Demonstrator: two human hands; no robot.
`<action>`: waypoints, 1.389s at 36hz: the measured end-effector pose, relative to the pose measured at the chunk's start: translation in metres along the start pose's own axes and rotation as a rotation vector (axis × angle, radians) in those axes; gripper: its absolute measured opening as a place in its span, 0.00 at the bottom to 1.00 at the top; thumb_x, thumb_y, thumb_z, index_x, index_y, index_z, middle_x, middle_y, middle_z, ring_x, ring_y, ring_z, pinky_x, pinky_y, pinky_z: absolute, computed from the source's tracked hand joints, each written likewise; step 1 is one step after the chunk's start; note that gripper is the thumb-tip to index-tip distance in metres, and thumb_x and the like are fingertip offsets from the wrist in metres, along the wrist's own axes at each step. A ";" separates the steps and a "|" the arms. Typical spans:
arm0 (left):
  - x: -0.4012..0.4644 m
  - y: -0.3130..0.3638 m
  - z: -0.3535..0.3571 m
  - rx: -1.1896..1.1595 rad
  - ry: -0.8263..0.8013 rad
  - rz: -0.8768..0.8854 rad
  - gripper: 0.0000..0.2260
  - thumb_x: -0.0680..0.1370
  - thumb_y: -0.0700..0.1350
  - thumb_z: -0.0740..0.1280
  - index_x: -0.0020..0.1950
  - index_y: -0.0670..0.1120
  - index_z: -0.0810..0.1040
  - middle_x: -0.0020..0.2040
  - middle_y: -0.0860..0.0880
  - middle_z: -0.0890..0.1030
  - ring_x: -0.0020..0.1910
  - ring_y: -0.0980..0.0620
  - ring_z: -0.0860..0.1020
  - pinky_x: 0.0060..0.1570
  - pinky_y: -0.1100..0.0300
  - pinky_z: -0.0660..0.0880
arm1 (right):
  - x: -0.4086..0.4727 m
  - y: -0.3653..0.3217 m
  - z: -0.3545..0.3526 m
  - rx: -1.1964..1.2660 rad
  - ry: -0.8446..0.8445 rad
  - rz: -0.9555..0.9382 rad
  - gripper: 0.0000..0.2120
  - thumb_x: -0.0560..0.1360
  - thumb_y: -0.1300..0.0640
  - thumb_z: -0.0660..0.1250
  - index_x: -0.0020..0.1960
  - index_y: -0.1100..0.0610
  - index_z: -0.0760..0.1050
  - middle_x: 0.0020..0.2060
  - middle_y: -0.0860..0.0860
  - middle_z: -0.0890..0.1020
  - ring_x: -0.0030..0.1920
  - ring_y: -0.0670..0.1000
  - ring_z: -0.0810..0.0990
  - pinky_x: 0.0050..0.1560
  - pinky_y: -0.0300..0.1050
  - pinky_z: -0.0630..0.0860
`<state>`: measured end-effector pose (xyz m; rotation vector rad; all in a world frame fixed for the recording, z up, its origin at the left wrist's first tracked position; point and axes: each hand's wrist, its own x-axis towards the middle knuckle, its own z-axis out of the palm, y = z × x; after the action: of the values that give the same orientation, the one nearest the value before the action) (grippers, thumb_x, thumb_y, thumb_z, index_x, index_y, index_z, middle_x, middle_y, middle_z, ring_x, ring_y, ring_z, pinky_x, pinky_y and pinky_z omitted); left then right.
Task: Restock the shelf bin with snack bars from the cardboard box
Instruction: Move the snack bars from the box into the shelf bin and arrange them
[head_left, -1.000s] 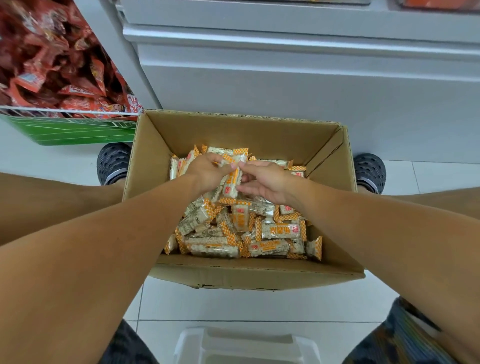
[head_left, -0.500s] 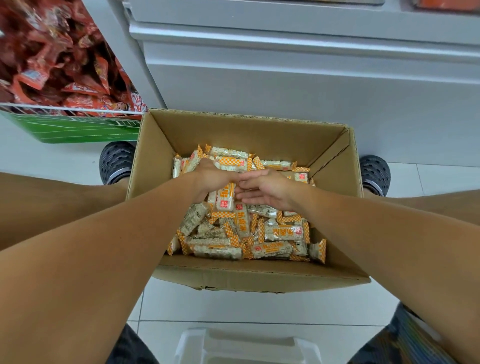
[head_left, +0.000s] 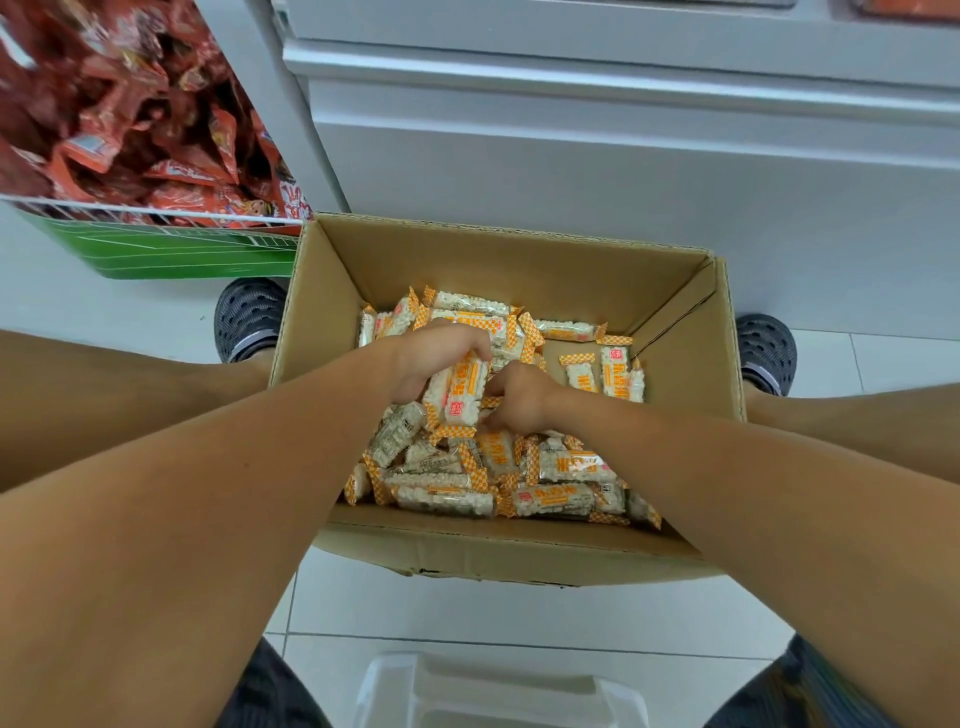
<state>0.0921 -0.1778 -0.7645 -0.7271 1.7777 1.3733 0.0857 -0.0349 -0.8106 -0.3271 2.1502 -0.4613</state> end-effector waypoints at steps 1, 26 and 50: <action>-0.004 0.002 0.000 -0.022 -0.018 0.003 0.25 0.72 0.46 0.68 0.69 0.48 0.67 0.69 0.46 0.70 0.63 0.47 0.73 0.64 0.48 0.71 | -0.001 0.001 -0.007 0.070 -0.037 0.022 0.26 0.74 0.53 0.76 0.68 0.61 0.75 0.58 0.58 0.81 0.51 0.56 0.82 0.49 0.47 0.79; -0.014 0.011 -0.004 0.062 -0.178 0.036 0.52 0.67 0.38 0.77 0.82 0.50 0.48 0.81 0.48 0.53 0.79 0.48 0.53 0.76 0.54 0.51 | -0.025 0.018 -0.083 0.914 -0.201 -0.026 0.19 0.69 0.62 0.77 0.56 0.54 0.76 0.44 0.52 0.85 0.40 0.48 0.84 0.37 0.37 0.81; -0.222 0.161 -0.073 0.715 0.290 0.789 0.19 0.66 0.64 0.76 0.50 0.54 0.81 0.48 0.57 0.82 0.47 0.57 0.79 0.50 0.56 0.75 | -0.201 -0.078 -0.246 0.422 0.301 -0.545 0.26 0.58 0.47 0.85 0.53 0.53 0.82 0.46 0.53 0.83 0.45 0.50 0.80 0.47 0.49 0.74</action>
<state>0.0674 -0.2094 -0.4836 0.2148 2.7264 0.9484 0.0043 0.0248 -0.4997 -0.6352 2.1589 -1.3224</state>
